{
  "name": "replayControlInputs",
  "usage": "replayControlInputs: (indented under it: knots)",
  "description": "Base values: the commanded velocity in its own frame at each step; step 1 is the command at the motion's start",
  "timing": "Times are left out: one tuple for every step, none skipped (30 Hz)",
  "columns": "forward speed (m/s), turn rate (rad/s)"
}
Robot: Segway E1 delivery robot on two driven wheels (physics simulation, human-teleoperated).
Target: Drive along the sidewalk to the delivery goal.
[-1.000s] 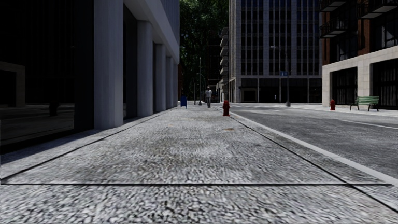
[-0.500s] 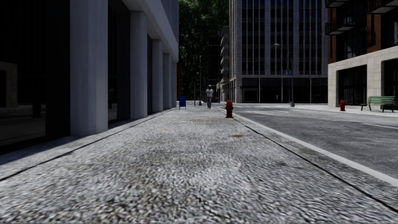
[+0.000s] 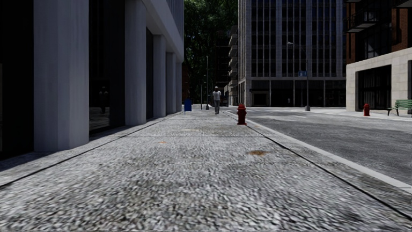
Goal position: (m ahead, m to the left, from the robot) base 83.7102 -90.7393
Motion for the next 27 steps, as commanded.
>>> replayControlInputs:
  knots:
    - [2.0,0.0]
    - [2.0,0.0]
    - [2.0,0.0]
    - [2.0,0.0]
    - [2.0,0.0]
    - [2.0,0.0]
    - [2.0,0.0]
    - [2.0,0.0]
    - [2.0,0.0]
    - [2.0,0.0]
    - [2.0,0.0]
    - [2.0,0.0]
    - [2.0,0.0]
    - [2.0,0.0]
    - [2.0,0.0]
    - [2.0,0.0]
    - [2.0,0.0]
    - [2.0,0.0]
    - [2.0,0.0]
    - [2.0,0.0]
    - [2.0,0.08]
    - [2.0,0.08]
    - [2.0,0.12]
    - [2.0,0.13]
    - [2.0,0.14]
    - [2.0,0.2]
    - [2.0,0.25]
